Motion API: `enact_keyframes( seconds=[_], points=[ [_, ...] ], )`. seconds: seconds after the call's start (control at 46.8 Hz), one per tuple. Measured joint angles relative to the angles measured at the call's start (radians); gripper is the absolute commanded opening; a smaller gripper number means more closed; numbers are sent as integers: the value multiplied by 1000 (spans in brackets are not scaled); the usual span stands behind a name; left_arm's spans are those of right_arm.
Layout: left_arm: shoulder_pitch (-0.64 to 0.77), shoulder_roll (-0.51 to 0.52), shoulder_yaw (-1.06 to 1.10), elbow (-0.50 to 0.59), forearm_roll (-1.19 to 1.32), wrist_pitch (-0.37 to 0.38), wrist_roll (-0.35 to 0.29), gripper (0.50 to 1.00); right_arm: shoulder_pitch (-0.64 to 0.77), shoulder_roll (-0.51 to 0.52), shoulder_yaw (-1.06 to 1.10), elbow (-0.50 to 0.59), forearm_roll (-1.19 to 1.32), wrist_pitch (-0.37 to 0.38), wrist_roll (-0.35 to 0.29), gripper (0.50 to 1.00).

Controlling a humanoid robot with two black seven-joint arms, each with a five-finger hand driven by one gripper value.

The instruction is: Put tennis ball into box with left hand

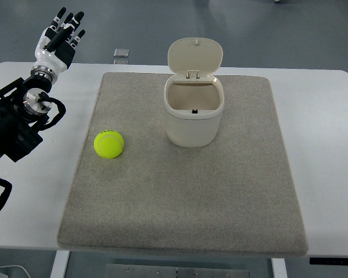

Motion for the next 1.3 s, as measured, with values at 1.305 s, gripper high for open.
enact_keyframes(
  seconds=[1.305],
  points=[
    [-3, 30, 11, -34, 6, 21, -33, 992, 0, 0, 0, 0, 0, 0, 0, 938]
  ],
)
